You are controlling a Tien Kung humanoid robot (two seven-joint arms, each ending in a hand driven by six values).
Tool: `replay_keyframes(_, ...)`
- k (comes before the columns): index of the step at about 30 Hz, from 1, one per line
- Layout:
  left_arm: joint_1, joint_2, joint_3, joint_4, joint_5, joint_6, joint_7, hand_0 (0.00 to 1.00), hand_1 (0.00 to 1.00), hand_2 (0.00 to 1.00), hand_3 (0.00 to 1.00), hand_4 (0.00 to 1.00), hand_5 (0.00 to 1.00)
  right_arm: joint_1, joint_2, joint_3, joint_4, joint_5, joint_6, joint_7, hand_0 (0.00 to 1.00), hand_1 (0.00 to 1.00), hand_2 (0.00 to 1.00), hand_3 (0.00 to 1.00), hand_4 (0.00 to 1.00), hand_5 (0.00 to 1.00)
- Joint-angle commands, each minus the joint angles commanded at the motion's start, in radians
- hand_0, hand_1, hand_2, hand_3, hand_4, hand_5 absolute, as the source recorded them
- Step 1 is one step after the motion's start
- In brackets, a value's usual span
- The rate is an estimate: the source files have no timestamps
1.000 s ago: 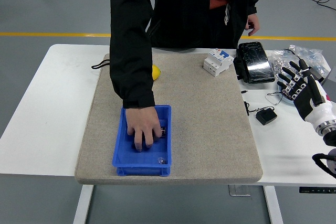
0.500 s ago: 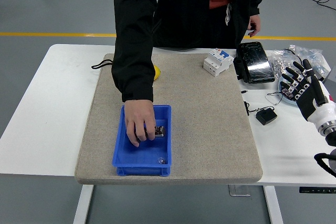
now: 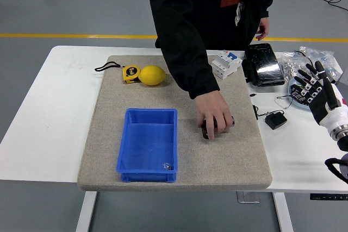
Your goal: Pick up the battery,place it into the box
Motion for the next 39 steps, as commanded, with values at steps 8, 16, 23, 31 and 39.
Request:
replay_keyframes(8, -0.003, 0.000, 0.006, 0.000, -0.005, -0.001, -0.001, 0.771, 0.730, 0.755, 0.645, 0.714, 0.633, 0.001, -0.003, -0.005, -0.001, -0.073, -0.017, 0.003, 0.867, 0.833, 0.834, 0.875, 0.998, 0.740)
replay_keyframes(16, -0.006, 0.001, 0.012, 0.000, -0.008, -0.002, -0.001, 0.771, 0.730, 0.755, 0.646, 0.713, 0.636, 0.002, -0.001, -0.014, -0.005, -0.112, -0.024, 0.003, 0.866, 0.832, 0.833, 0.873, 0.998, 0.734)
replay_keyframes(23, -0.004, 0.002, 0.007, 0.000, 0.000, -0.003, 0.002, 0.770, 0.730, 0.755, 0.644, 0.712, 0.635, -0.004, -0.001, -0.015, -0.011, -0.114, -0.026, 0.003, 0.860, 0.830, 0.827, 0.872, 0.998, 0.732)
replay_keyframes(31, 0.003, 0.001, 0.002, 0.000, 0.006, -0.001, 0.006, 0.770, 0.730, 0.756, 0.644, 0.712, 0.637, -0.008, 0.003, -0.026, -0.013, -0.120, -0.028, 0.004, 0.859, 0.829, 0.827, 0.870, 0.998, 0.725)
replay_keyframes(39, 0.010, 0.002, 0.003, 0.000, 0.008, -0.001, 0.008, 0.770, 0.730, 0.755, 0.644, 0.713, 0.639, -0.015, 0.006, -0.041, -0.018, -0.119, -0.033, 0.000, 0.855, 0.821, 0.826, 0.870, 0.998, 0.712)
